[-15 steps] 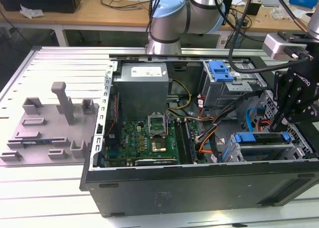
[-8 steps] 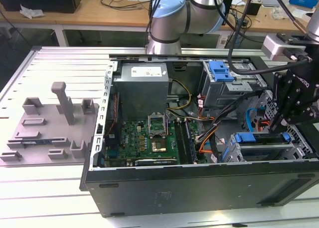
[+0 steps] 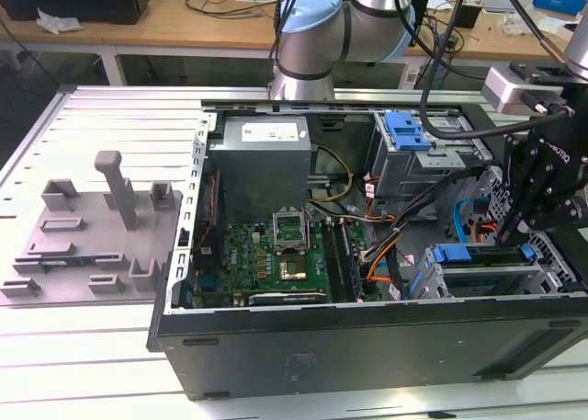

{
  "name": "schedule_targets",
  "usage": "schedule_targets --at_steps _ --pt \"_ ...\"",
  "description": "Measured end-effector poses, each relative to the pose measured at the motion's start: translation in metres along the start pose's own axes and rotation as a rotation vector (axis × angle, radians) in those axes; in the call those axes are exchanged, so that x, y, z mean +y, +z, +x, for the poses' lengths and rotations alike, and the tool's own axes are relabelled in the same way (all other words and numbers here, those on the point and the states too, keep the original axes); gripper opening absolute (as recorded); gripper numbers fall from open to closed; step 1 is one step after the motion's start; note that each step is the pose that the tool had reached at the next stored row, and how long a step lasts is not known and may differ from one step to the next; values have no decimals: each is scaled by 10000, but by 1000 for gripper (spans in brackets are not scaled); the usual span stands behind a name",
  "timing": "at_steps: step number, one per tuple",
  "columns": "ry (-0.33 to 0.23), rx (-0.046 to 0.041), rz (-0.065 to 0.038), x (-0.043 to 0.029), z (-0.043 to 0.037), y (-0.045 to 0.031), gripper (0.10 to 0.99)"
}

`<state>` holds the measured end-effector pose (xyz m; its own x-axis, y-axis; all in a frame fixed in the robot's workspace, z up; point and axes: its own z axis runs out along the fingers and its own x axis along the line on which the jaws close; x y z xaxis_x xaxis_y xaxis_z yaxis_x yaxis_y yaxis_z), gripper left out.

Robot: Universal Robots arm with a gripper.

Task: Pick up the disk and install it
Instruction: 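Insert the first disk wire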

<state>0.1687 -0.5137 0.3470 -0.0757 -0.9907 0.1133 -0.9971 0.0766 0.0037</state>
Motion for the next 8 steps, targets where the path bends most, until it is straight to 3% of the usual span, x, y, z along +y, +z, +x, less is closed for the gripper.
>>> schedule_targets --at_steps 8 --pt "23 0 -2 0 1 15 165"
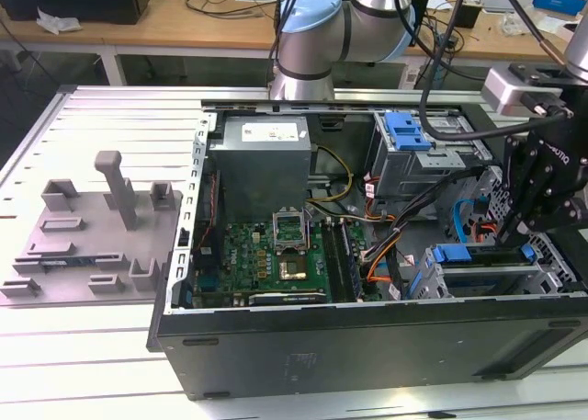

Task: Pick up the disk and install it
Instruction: 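Insert the first disk wire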

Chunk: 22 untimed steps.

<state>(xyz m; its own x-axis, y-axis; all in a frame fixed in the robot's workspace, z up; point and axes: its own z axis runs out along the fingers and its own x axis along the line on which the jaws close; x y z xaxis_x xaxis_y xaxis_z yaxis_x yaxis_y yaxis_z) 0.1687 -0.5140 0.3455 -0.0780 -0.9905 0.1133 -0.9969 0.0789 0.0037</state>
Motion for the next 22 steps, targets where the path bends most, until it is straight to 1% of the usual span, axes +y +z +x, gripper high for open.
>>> schedule_targets --at_steps 10,12,14,19,21,22 --pt "8 4 0 0 -6 54 165" --pt "7 -8 -2 0 -7 66 165" --pt "9 1 -2 0 -8 67 165" --pt "9 -2 -3 0 -2 107 176" --pt "9 0 -2 0 -2 106 298" --pt "9 1 -1 0 -2 102 298"
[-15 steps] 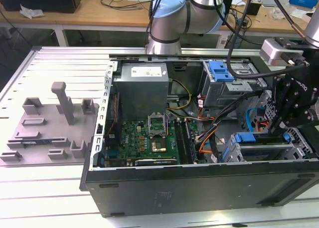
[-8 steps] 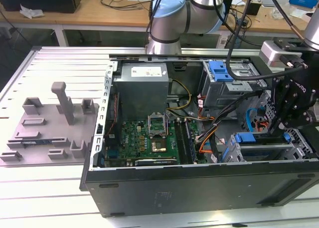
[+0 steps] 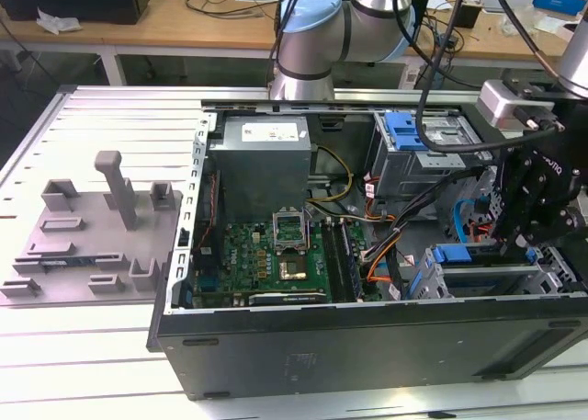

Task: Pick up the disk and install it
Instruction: 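Insert the first disk wire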

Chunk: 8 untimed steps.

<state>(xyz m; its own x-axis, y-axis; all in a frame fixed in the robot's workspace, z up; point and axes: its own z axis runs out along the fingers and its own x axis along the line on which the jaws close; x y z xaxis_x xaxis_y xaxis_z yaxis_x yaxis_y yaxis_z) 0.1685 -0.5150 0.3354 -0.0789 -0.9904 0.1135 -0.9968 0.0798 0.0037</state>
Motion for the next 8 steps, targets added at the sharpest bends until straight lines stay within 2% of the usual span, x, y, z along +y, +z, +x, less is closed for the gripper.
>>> schedule_targets --at_steps 1,4,7,8 --pt "1 -3 -1 0 1 -12 361" --pt "11 -1 -1 1 10 -113 361" --pt "30 -1 1 3 19 -288 361" --pt "37 -2 1 3 18 -326 361"
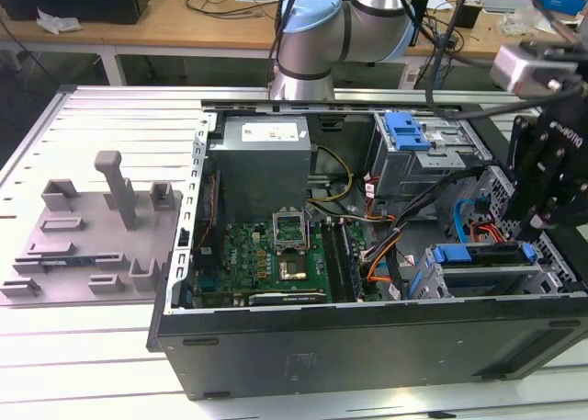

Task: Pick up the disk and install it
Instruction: 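Insert the first disk wire, then insert the second disk wire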

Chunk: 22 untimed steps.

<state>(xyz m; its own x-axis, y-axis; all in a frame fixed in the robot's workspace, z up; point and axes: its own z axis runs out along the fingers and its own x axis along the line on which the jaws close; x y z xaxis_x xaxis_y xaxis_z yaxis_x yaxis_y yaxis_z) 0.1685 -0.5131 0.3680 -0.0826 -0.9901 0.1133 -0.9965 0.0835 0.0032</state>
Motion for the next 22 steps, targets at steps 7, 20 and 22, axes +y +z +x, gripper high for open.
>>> schedule_targets --at_steps 7,20,22 --pt "12 -1 -2 1 -10 -36 361" --pt "13 42 1 2 -24 -37 361" --pt "19 568 43 10 -110 -47 361"
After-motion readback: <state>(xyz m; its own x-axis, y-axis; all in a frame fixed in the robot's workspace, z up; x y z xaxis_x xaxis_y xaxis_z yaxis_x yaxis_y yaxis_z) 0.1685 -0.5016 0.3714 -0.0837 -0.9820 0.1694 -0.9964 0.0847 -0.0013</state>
